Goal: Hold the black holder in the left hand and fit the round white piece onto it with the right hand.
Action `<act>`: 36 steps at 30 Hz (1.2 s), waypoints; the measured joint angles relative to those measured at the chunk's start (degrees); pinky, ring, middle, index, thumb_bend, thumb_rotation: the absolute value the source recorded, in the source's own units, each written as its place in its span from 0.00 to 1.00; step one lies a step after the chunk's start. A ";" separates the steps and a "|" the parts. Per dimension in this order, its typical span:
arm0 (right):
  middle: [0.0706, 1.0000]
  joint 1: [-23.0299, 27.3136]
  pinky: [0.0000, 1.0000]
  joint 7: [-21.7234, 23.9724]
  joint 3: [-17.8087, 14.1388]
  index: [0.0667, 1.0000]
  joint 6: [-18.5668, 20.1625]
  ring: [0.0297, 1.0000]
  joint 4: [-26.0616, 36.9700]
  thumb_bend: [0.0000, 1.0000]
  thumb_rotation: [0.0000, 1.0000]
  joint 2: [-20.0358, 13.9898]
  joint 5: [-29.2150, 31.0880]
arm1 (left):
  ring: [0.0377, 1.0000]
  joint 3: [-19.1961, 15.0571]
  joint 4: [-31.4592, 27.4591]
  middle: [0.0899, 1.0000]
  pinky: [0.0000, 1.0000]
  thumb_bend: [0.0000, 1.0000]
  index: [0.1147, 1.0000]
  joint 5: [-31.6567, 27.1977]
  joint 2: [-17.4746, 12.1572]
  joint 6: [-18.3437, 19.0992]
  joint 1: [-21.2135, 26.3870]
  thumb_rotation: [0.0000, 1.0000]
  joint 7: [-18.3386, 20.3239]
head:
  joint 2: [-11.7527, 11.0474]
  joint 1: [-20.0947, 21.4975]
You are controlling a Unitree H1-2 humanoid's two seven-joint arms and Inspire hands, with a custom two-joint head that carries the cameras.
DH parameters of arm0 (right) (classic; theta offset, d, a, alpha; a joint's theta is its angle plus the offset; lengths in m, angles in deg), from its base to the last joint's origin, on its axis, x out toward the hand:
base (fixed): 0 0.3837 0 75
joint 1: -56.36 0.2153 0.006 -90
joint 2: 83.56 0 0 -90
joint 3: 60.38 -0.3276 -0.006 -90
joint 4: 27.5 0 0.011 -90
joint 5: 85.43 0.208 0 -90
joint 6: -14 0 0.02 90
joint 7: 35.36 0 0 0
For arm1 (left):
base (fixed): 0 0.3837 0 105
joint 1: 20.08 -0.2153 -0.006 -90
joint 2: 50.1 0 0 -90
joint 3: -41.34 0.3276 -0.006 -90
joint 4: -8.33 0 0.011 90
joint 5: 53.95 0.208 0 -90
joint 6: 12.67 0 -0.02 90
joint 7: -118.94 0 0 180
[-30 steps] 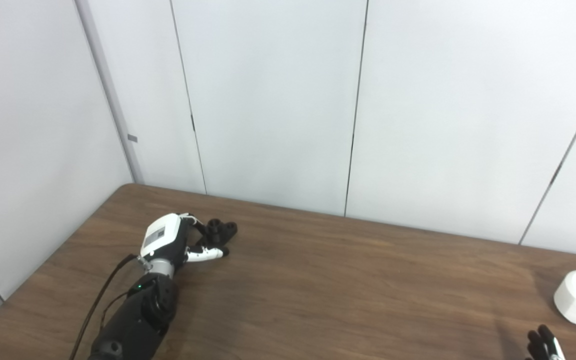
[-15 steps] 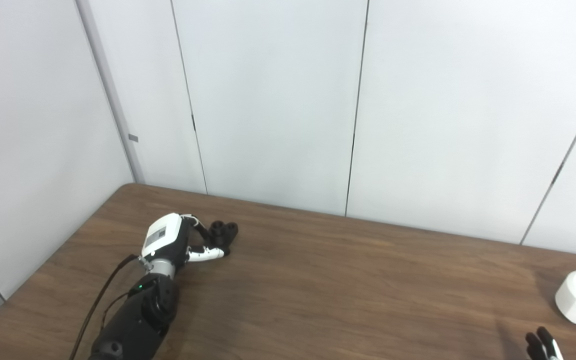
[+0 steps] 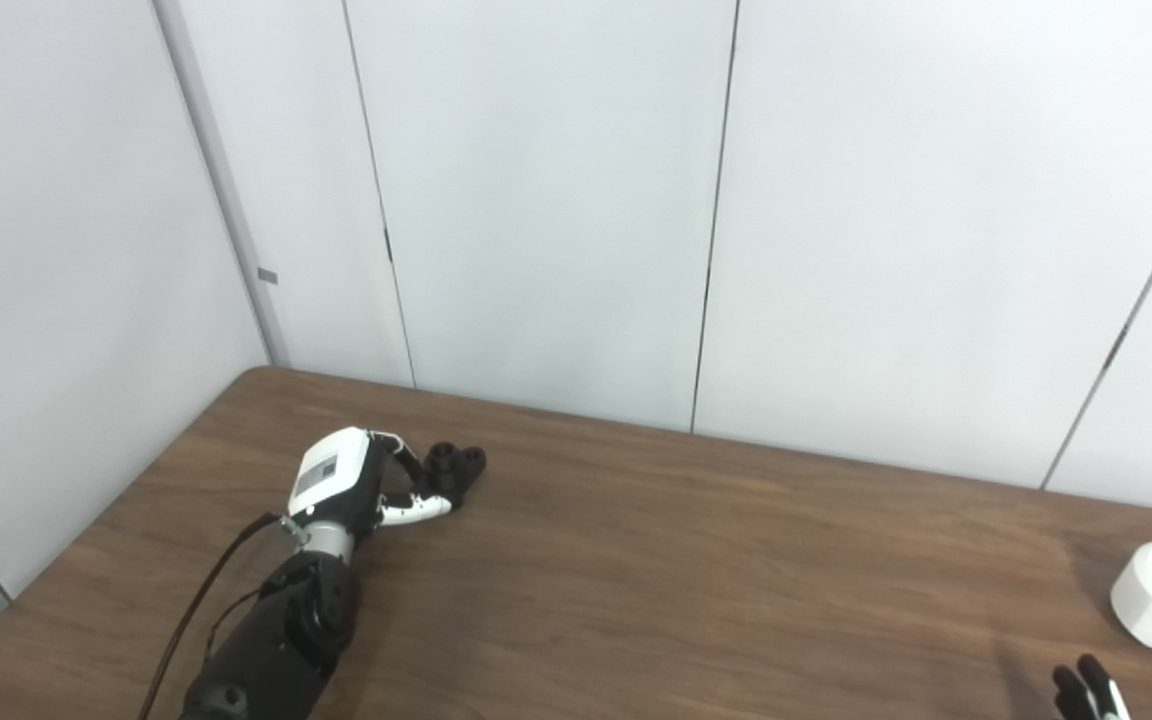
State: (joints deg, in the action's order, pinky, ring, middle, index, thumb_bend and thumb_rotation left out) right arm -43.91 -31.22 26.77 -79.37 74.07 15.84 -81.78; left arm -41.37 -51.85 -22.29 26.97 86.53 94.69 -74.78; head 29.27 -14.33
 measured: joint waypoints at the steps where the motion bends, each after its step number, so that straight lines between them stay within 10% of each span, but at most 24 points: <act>1: 0.98 0.00 1.00 -0.01 0.00 1.00 0.00 1.00 0.00 0.62 1.00 0.00 -0.01 | 0.90 -0.02 -0.06 0.76 1.00 0.52 0.42 -0.14 0.00 -0.02 0.00 0.04 0.12 | -0.09 0.26; 36: 0.92 -0.05 1.00 -3.57 2.06 0.98 1.31 0.98 1.20 0.52 1.00 0.32 -5.12 | 0.92 3.03 -37.41 0.82 1.00 0.52 0.42 2.95 0.52 0.67 -18.32 0.05 18.05 | 3.77 7.38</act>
State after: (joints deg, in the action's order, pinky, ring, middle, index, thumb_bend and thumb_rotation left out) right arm -43.96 -34.78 28.83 -78.06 75.27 16.16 -86.90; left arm -38.34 -89.26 -19.34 27.49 87.20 76.38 -56.72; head 33.04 -6.95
